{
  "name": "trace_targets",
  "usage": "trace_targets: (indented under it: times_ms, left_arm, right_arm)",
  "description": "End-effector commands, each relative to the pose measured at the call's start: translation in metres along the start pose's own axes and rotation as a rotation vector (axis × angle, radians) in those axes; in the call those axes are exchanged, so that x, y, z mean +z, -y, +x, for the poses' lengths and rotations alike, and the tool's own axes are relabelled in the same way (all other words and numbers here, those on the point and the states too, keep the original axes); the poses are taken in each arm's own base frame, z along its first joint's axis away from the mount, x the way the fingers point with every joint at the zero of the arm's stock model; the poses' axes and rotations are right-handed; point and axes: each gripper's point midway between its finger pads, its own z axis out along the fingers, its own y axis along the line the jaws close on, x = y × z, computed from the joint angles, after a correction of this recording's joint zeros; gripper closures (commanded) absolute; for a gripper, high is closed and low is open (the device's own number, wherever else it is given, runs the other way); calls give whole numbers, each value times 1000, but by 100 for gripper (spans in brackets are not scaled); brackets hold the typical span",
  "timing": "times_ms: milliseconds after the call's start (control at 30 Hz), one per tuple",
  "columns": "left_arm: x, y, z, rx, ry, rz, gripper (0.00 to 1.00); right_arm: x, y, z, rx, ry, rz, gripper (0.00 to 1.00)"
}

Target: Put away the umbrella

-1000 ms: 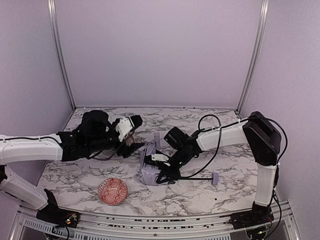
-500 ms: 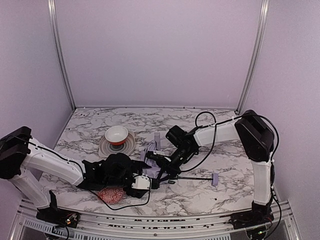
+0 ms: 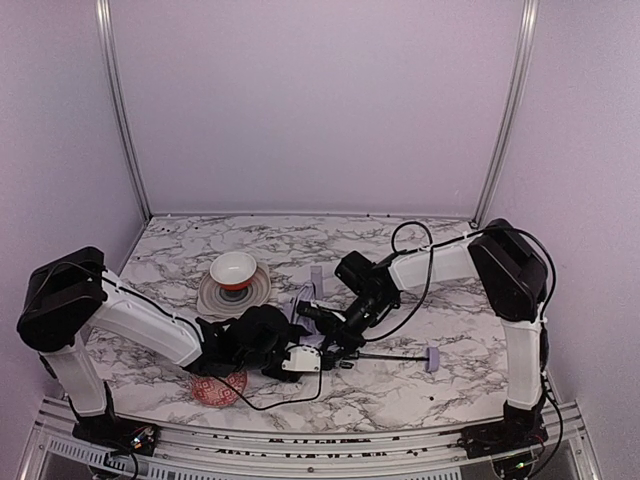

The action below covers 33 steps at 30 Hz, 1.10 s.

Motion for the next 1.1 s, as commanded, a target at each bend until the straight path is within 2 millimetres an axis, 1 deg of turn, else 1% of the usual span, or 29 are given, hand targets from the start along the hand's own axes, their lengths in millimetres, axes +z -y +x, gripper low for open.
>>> trace_targets:
  times_ms: [0,100,167,267,400,500,600,700,733,767,800,867,933,1000,1033,1067]
  left_arm:
    - [9,28,28,-26,-100,149,35]
    - [13,45,38,-54,-185,283,43]
    - [16,51,43,-93,-234,345,47]
    - [14,61,45,-133,-254,432,53]
    - [9,62,36,-243,-208,500,56]
    - [6,60,30,-301,-183,536,60]
    - [3,66,27,-346,-183,594,61]
    - [1,72,21,-422,-177,678,62]
    - [0,72,20,-456,-178,704,62]
    - [-1,73,18,-493,-174,733,63]
    - [-2,71,15,-531,-166,764,64]
    - [-8,75,10,-611,-152,865,67]
    - [-10,78,7,-684,-152,942,69]
    - [-6,80,12,-739,-189,976,70]
    - [-4,81,13,-760,-199,996,71]
    - [-3,82,14,-776,-207,1011,72]
  right_arm:
    - [10,-1,76,252,-214,-9,65]
    - [2,-1,63,226,-167,12,56]
    - [-8,2,52,211,-125,39,50]
    - [-32,9,35,205,-43,96,40]
    - [-72,14,18,185,67,192,33]
    - [-100,14,8,164,129,279,31]
    - [-125,14,0,119,170,410,31]
    - [-145,10,-10,14,226,563,32]
    - [-151,4,-18,-82,245,627,33]
    - [-146,-2,-13,-160,222,682,33]
    - [-144,-12,-16,-264,213,736,33]
    - [-139,-32,-21,-452,207,821,33]
    - [-136,-57,-27,-608,266,839,33]
    - [-133,-78,-28,-743,333,830,33]
    - [-129,-84,-24,-803,341,831,33]
    - [-120,-91,-22,-863,335,824,33]
